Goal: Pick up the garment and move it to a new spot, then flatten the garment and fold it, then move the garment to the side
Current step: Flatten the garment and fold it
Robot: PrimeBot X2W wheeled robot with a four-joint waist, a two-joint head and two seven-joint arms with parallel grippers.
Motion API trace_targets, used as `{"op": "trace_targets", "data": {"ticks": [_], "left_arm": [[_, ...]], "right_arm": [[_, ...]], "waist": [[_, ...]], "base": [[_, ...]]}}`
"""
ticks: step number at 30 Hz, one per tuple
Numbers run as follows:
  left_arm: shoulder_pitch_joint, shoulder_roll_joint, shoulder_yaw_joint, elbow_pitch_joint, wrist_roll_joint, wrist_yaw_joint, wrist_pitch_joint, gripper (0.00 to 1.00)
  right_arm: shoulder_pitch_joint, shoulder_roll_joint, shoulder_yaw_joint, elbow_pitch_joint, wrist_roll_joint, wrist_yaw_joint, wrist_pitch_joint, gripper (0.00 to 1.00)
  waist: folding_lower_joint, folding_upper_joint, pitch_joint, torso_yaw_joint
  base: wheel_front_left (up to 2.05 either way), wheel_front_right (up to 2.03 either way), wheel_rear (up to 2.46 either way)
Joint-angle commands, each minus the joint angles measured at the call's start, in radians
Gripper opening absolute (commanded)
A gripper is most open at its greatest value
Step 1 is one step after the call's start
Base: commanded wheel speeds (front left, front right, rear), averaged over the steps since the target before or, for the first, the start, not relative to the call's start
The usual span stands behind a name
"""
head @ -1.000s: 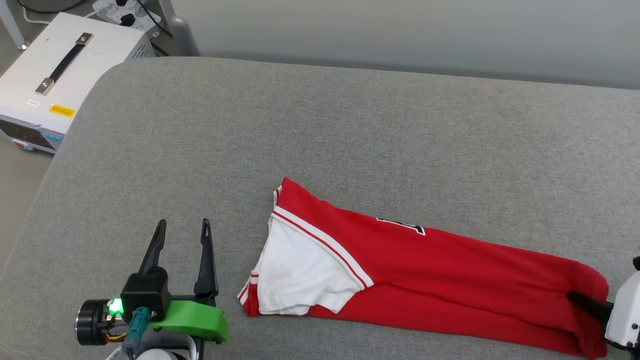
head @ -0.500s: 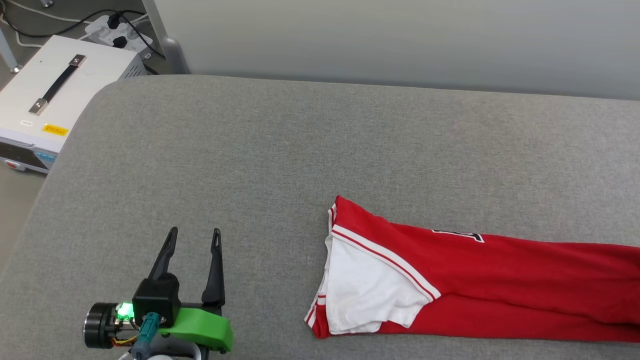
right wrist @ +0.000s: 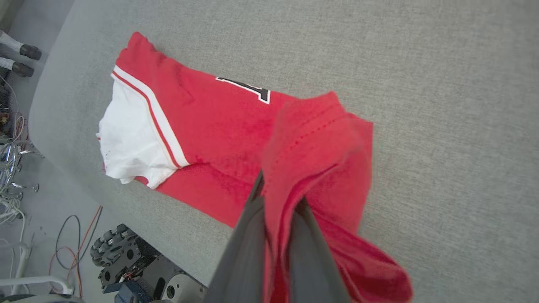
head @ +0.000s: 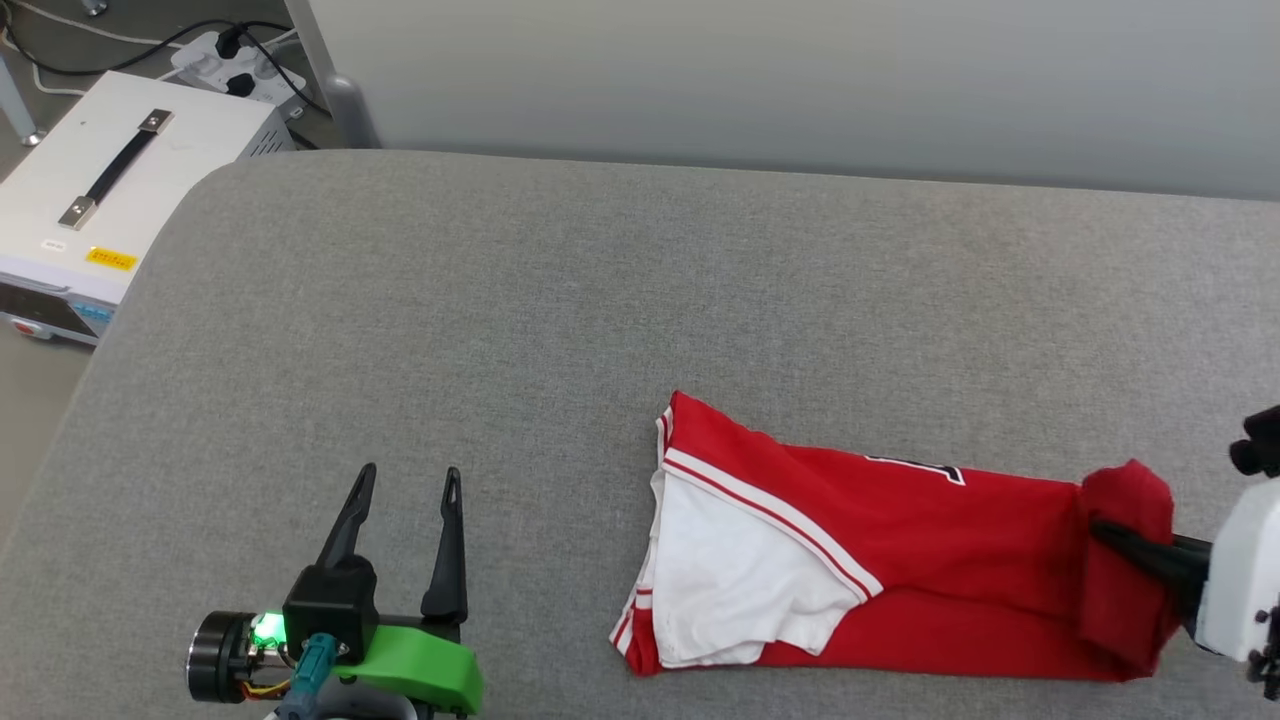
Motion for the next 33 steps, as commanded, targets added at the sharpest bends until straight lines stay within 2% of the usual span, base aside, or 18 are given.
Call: {"op": "trace_targets", "data": {"ticks": [1,2,3,6,10,18,25,31,32,33], "left_arm": [[-0.005,-0.007,-0.001,-0.003,0.010,-0.004,-0.006,1.00],[-0.009,-0.009,-0.003,-0.004,0.011,-0.005,-0.006,1.00],[-0.022,-0.014,-0.005,-0.005,0.012,-0.006,-0.006,1.00],[-0.038,-0.019,-0.008,-0.003,0.013,-0.008,-0.006,1.00],[-0.054,-0.024,-0.010,-0.001,0.015,-0.008,-0.006,1.00],[-0.078,-0.032,-0.012,0.002,0.014,-0.010,-0.006,1.00],[-0.096,-0.038,-0.021,0.004,0.012,-0.007,-0.006,1.00],[-0.101,-0.041,-0.021,0.007,0.008,-0.002,-0.006,1.00],[-0.097,-0.041,-0.018,0.007,0.007,0.000,-0.006,1.00],[-0.094,-0.042,-0.016,0.008,0.007,0.000,-0.006,1.00]], "right_arm": [[-0.031,0.024,0.010,-0.017,-0.019,-0.001,0.015,0.00],[-0.049,0.047,0.021,-0.027,-0.032,-0.001,0.031,0.00],[-0.107,0.106,0.061,-0.039,-0.067,-0.001,0.075,0.00],[-0.181,0.169,0.123,-0.034,-0.111,-0.001,0.109,0.00],[-0.276,0.243,0.206,-0.001,-0.152,-0.001,0.135,0.00],[-0.439,0.361,0.330,0.135,-0.208,-0.001,0.108,0.00],[-0.511,0.425,0.425,0.285,-0.220,-0.001,0.084,0.00],[-0.520,0.432,0.508,0.371,-0.226,-0.001,0.037,0.00],[-0.521,0.433,0.516,0.373,-0.218,-0.001,0.022,0.23],[-0.525,0.429,0.521,0.371,-0.216,-0.001,0.008,0.38]], "waist": [[0.0000,-0.0001,0.016,0.009],[0.0000,-0.0001,0.024,0.012],[0.0000,-0.0001,0.044,0.020],[0.0000,-0.0001,0.063,0.028],[0.0000,-0.0001,0.081,0.037],[0.0000,-0.0001,0.108,0.052],[0.0000,-0.0001,0.132,0.066],[0.0000,-0.0001,0.139,0.070],[0.0000,-0.0001,0.135,0.066],[0.0000,-0.0001,0.132,0.063]], "base": [[0.00,0.00,0.00],[0.00,0.00,0.00],[0.00,0.00,0.00],[0.00,0.00,0.00],[0.00,0.00,0.00],[0.00,0.00,0.00],[0.00,0.00,0.00],[0.00,0.00,0.00],[0.00,0.00,0.00],[0.00,0.00,0.00]]}}
